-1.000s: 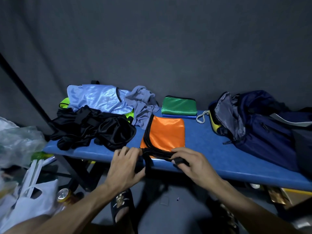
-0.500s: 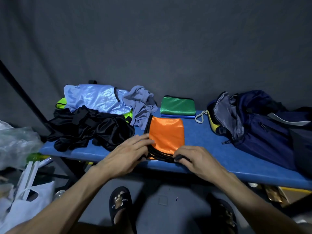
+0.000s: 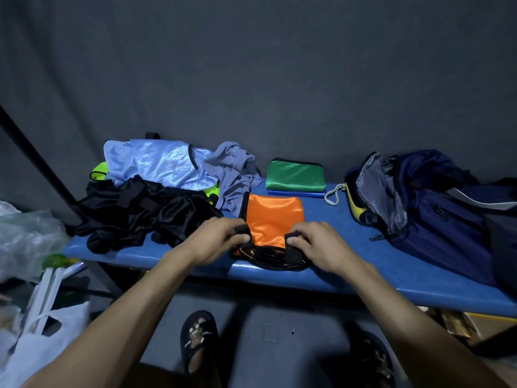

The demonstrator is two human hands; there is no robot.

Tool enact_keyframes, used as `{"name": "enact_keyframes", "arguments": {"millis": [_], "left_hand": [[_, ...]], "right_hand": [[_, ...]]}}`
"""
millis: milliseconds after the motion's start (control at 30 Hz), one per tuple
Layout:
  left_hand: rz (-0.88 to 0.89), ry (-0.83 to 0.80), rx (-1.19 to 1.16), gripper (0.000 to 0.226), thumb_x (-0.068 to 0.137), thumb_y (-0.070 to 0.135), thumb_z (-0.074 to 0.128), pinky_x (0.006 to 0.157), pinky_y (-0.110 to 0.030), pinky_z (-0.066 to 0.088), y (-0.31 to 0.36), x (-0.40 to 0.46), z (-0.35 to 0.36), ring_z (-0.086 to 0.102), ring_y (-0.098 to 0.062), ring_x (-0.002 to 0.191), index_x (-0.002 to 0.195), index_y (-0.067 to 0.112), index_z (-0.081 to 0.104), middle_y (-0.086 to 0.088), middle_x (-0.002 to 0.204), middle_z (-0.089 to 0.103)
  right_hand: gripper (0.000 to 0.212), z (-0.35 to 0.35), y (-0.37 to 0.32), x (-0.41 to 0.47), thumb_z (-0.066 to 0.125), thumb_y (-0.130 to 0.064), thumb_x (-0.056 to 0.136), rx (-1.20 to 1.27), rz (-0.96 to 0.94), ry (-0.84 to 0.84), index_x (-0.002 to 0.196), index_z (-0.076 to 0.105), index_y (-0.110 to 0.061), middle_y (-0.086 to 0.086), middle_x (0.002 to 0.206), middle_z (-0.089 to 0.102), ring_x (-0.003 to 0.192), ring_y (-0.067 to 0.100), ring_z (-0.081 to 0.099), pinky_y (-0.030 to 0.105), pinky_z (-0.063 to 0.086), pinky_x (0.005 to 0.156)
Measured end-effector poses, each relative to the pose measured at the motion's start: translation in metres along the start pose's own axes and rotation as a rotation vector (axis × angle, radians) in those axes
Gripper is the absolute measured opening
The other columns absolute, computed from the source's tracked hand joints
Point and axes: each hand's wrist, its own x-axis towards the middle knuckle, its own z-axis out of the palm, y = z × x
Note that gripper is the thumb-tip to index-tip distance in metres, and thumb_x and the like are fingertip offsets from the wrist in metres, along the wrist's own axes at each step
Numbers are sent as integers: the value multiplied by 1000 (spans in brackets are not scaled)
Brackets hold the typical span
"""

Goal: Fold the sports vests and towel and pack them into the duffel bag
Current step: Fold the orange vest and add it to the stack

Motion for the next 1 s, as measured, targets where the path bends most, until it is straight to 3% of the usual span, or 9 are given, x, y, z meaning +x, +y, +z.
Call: {"name": "enact_keyframes", "arguments": {"millis": [167,333,533,633,733,767,833,900,1000], "left_hand": [[-101,64,-98,17,90,38,77,71,-31,52,-1,12,8,66,-6,69,87,27,63,14,72,72],[-142,141,-62,37,85,32,81,62,-18,41,1,19,16,60,-2,62,91,30,44,12,75,70],[-55,170,-8,13,91,24,74,73,-27,47,-3,16,21,61,-3,77,81,29,68,13,81,66],[-11,125,41,21,101,37,60,88,-36,51,-7,13,24,60,-10,86,90,23,72,7,94,60],[-27,-65,-74,43,96,61,54,100,-27,44,-12,3,15,56,-5,102,113,26,71,10,108,51],[-12,-125,-70,54,90,68,58,103,-23,40,-13,-1,11,52,-3,110,125,28,67,13,113,47],[31,-160,25,67,84,67,68,105,-21,37,-19,-7,10,45,-3,118,140,30,57,17,120,42],[47,-97,38,55,91,52,69,106,-28,39,-22,-6,15,45,-6,118,139,29,57,15,120,43],[1,-42,-62,38,98,48,60,104,-39,43,-19,1,20,51,-10,110,126,24,62,10,111,48]], "right_hand": [[17,10,1,9,68,-34,96,26,83,34,81,61,-30,-5,71,62,73,18,57,39,48,70],[24,18,-1,11,78,-24,87,27,87,65,86,55,-28,-9,81,54,75,14,53,35,47,69],[14,15,2,12,68,-20,95,-55,-39,17,82,63,-26,-13,85,57,78,11,55,35,49,73],[20,10,4,9,54,-38,102,-147,-118,-56,97,67,-23,-10,96,57,92,16,57,37,49,82],[56,-4,9,3,54,-71,87,-217,-154,-233,121,62,-26,-11,110,51,103,11,48,33,45,88],[66,-6,12,0,59,-72,83,-252,-170,-276,130,59,-26,-11,115,49,106,10,46,33,45,90],[61,-5,16,-4,66,-54,87,-282,-201,-275,139,54,-23,-9,122,47,112,13,47,33,45,95],[43,-2,17,-4,63,-35,93,-256,-210,-212,134,58,-21,-9,119,49,112,15,50,33,45,94],[20,-2,17,-1,61,-25,93,-126,-160,-161,113,66,-21,-9,105,54,98,14,54,36,48,88]]}}
